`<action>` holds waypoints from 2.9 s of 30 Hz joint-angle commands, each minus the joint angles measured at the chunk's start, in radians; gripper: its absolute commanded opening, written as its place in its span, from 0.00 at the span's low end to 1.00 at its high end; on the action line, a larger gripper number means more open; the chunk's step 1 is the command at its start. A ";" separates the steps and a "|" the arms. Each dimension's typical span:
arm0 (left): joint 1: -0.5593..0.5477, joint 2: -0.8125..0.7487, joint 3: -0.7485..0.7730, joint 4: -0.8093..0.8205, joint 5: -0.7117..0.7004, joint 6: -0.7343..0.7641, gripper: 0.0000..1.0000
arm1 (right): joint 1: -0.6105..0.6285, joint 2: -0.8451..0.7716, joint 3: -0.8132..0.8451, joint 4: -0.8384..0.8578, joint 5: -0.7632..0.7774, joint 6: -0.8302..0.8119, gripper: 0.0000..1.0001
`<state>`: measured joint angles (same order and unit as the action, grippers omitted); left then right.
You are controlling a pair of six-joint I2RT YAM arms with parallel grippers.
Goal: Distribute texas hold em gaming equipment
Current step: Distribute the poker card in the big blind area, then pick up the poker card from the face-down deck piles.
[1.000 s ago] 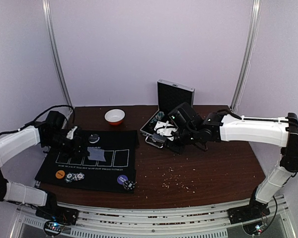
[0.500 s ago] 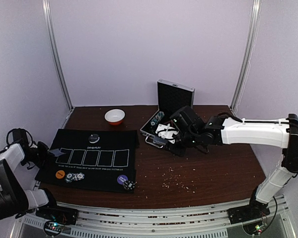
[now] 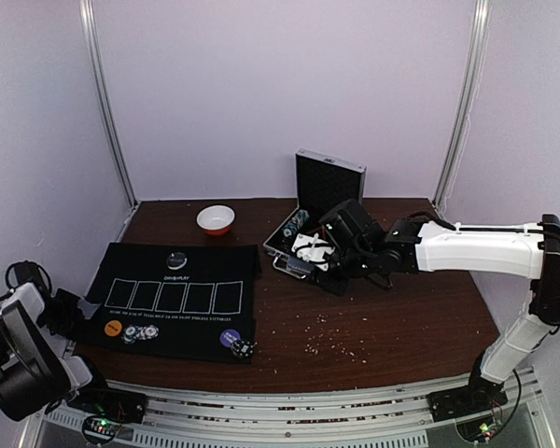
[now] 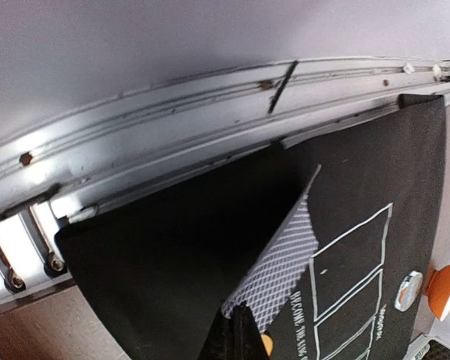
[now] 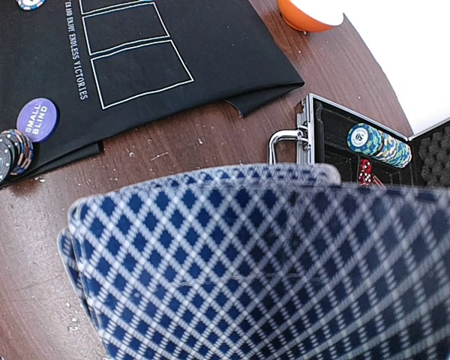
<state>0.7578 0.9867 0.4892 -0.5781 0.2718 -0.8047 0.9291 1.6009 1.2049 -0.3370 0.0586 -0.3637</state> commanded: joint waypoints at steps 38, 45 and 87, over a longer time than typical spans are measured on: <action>-0.048 0.014 0.264 -0.318 -0.207 -0.082 0.86 | -0.005 -0.026 0.079 -0.054 -0.009 -0.015 0.41; -0.196 0.007 0.284 -0.233 -0.095 -0.100 0.88 | -0.004 -0.007 0.124 -0.083 0.000 -0.005 0.41; -1.218 0.529 0.586 0.588 0.650 0.384 0.78 | 0.095 0.286 0.493 -0.123 -0.037 0.051 0.41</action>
<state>-0.4488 1.5005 1.0309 0.0101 0.9428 -0.4496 1.0145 1.8732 1.6608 -0.4515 0.0357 -0.3214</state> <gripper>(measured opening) 0.772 0.413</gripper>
